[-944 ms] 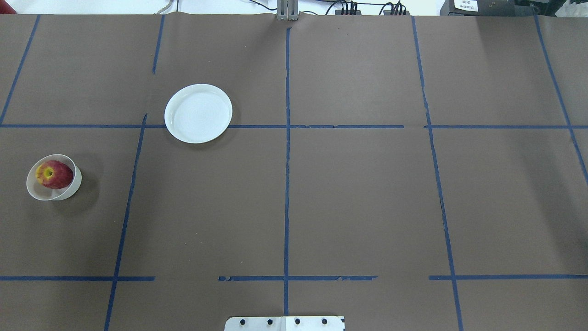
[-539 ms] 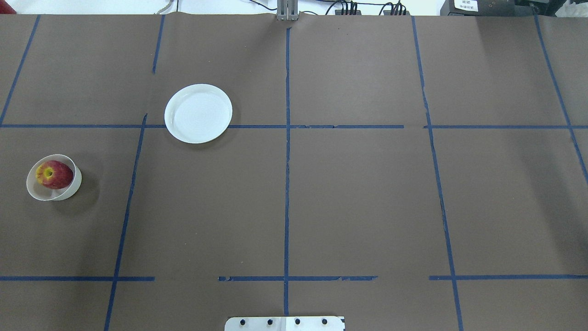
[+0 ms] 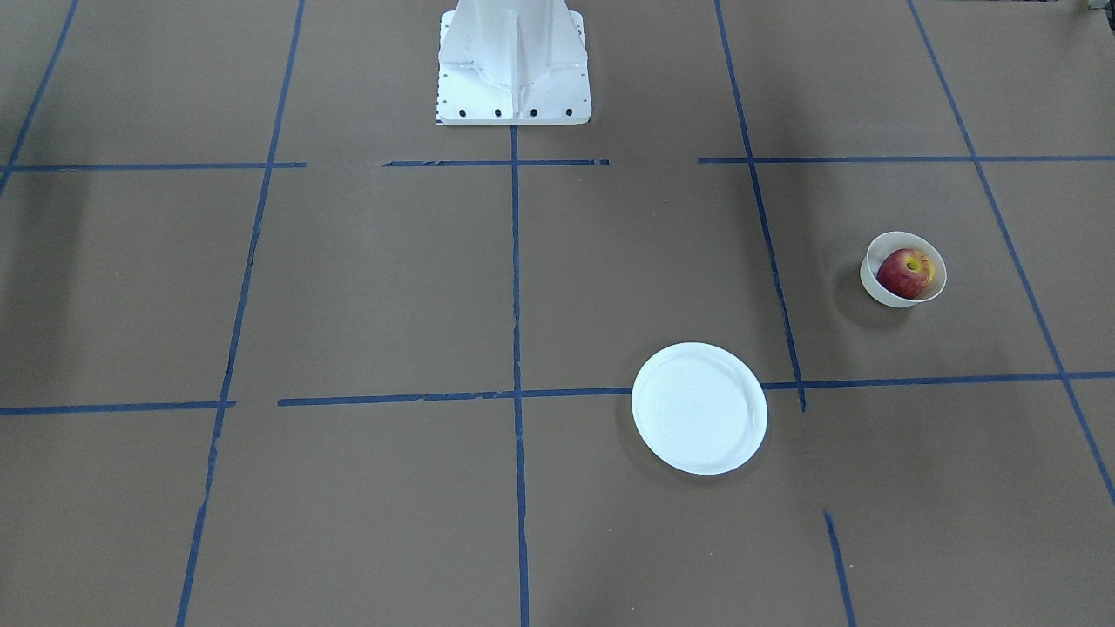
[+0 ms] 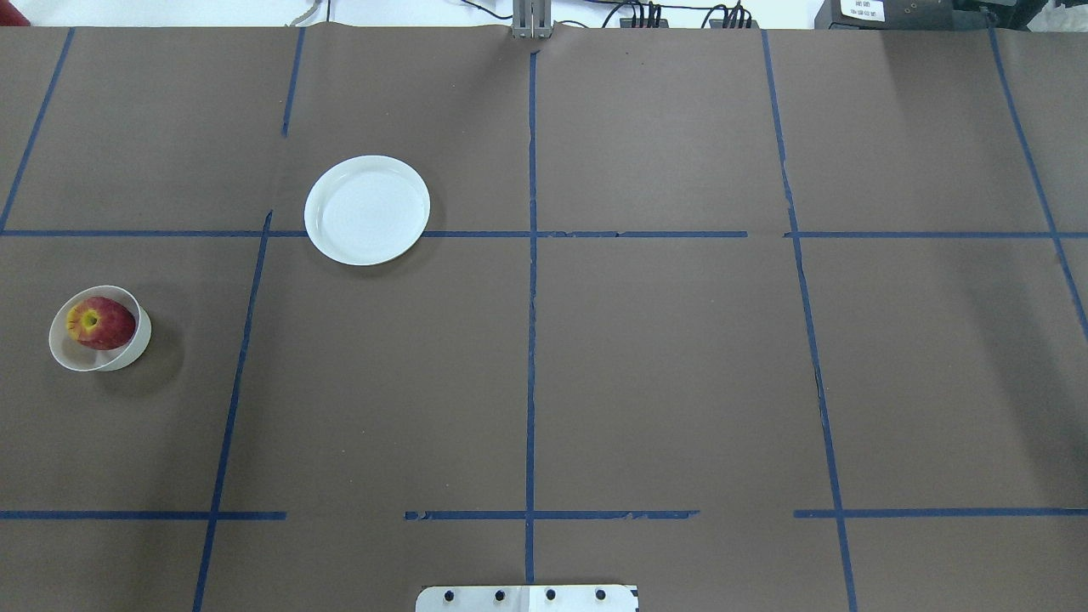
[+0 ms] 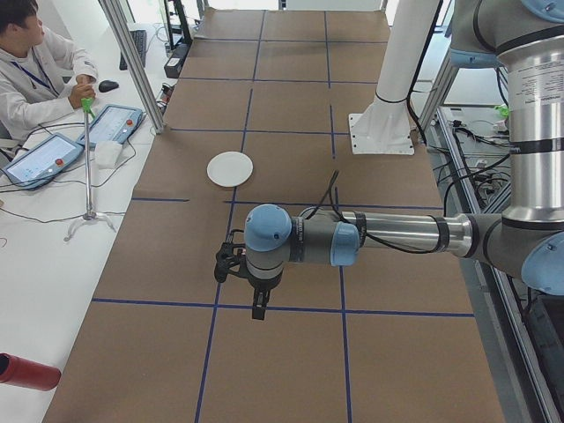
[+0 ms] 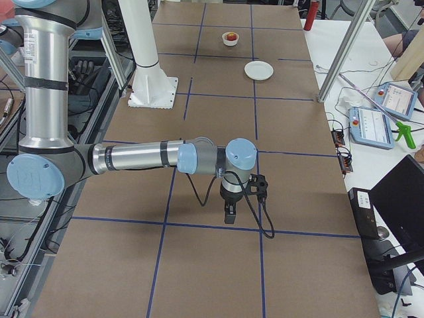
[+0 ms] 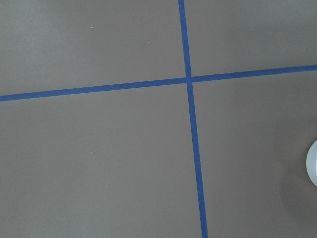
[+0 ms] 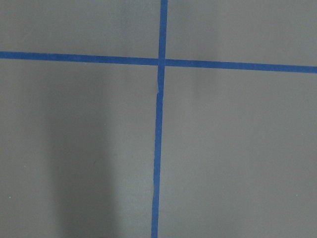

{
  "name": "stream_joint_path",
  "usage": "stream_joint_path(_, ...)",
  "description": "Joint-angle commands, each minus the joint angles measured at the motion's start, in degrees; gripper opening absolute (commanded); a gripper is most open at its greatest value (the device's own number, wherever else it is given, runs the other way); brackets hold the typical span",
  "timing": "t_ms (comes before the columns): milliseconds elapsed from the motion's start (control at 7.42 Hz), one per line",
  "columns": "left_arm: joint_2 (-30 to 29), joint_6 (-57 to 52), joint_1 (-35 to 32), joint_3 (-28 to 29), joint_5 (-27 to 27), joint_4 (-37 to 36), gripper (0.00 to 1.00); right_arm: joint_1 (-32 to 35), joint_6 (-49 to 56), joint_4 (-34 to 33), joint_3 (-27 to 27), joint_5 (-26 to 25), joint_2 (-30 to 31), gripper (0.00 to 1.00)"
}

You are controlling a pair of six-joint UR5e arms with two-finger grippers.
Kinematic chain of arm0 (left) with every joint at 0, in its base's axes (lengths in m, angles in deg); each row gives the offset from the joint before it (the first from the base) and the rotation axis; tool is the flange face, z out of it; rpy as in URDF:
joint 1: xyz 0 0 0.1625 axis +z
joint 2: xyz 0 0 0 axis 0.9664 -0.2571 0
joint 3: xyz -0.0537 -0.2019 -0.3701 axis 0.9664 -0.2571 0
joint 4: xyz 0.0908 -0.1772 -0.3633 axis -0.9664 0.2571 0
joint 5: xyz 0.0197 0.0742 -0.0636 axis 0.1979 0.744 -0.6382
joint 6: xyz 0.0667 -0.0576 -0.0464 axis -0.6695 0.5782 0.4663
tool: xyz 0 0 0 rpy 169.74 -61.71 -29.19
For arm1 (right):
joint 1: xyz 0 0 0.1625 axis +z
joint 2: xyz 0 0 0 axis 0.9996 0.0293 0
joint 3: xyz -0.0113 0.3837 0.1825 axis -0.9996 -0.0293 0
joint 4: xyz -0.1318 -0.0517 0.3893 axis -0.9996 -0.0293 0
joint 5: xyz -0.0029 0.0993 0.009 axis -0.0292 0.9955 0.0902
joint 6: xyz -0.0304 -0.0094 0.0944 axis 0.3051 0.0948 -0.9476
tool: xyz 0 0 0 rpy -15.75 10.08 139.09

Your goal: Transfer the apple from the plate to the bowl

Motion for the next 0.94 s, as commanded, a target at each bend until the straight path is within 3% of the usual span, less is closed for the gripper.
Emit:
stream_joint_path(0,1.53,0.23,-0.01,0.19,-4.91,0.05,1.0,0.0,-0.02,0.0,-0.05,0.0,0.0,1.0)
stream_joint_path(809,1.98,0.14,0.17,-1.12,-4.74,-0.91,1.0,0.0,-0.02,0.0,-0.05,0.0,0.0,1.0)
